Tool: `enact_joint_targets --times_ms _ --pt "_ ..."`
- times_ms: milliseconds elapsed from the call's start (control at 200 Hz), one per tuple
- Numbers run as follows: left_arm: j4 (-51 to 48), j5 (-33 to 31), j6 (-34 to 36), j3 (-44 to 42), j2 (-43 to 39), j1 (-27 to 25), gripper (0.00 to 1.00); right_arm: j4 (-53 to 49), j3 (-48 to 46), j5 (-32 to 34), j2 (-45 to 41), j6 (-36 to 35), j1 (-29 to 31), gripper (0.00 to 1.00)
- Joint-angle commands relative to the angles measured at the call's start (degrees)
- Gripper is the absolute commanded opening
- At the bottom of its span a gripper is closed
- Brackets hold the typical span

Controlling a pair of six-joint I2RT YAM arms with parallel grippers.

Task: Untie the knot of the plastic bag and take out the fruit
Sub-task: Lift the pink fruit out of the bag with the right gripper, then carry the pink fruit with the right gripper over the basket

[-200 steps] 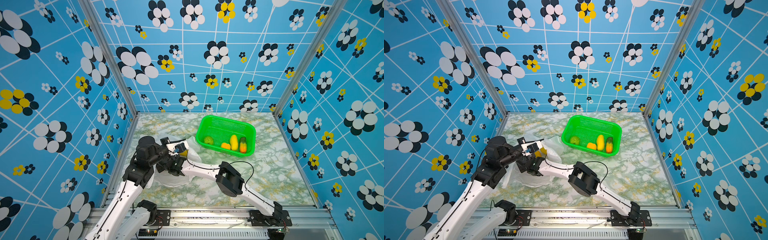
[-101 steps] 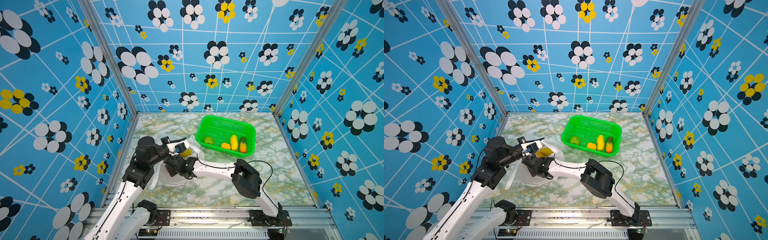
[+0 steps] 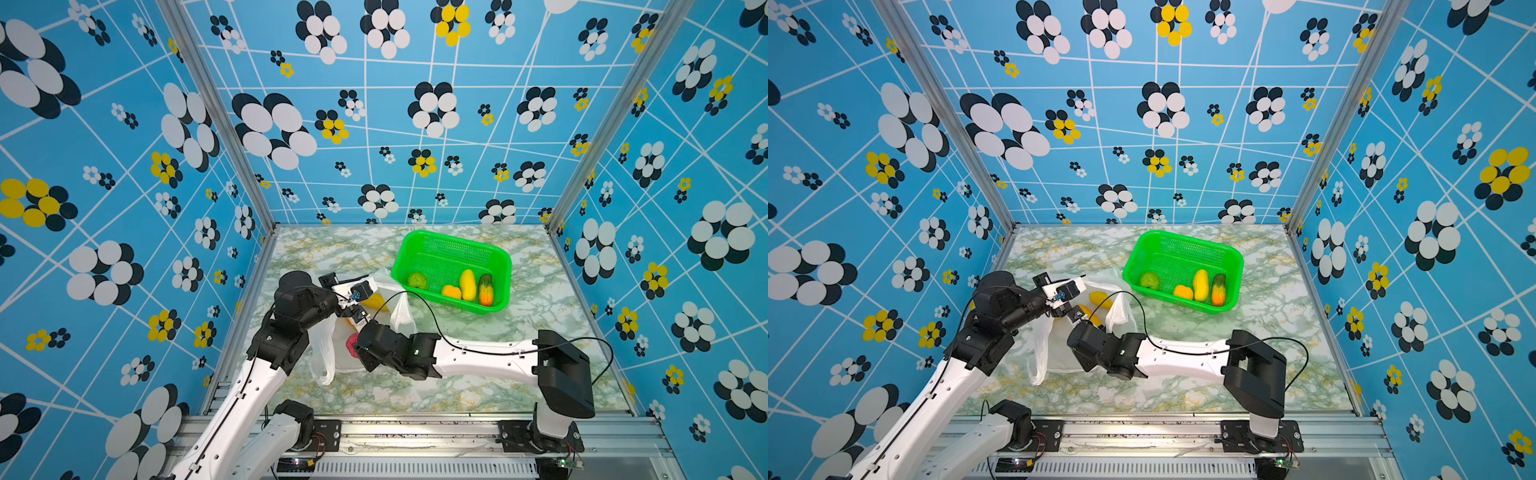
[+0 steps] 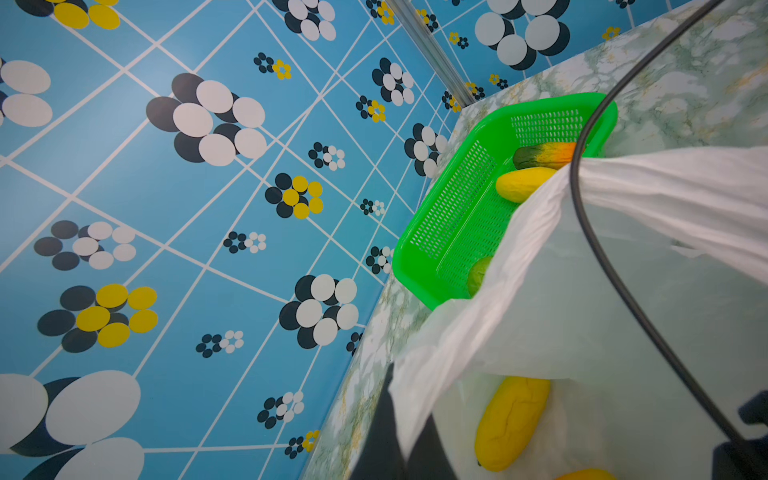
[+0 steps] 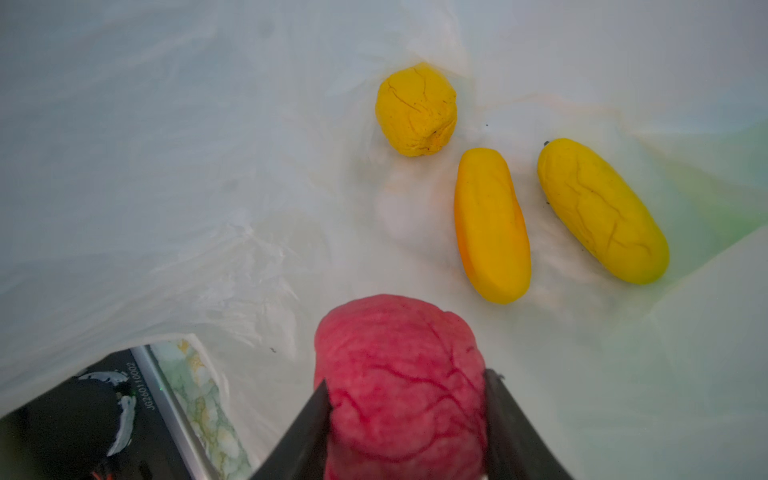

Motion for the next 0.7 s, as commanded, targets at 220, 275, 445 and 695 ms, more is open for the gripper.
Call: enact_joint_targets --times_ms 220,275,445,695 --pt "-0.8 -0.2 -4.0 1.4 1.5 1.8 0.00 7.0 -8.9 5.4 -14.6 -4.2 0.4 0.31" --pt "-1.0 0.2 -4.3 1.6 1.6 1.9 0.00 6.7 -9.5 7.0 -16.9 -4.9 0.4 0.29" --pt "-0.7 1.8 -6.0 2.1 2.5 3.3 0.00 11.4 -15.8 12.1 -26.2 -7.9 0.4 0.30" --pt "-0.5 2.8 -5.7 2.0 2.4 3.4 0.00 17.1 -23.8 24.1 -41.0 -14.0 -0.7 0.29"
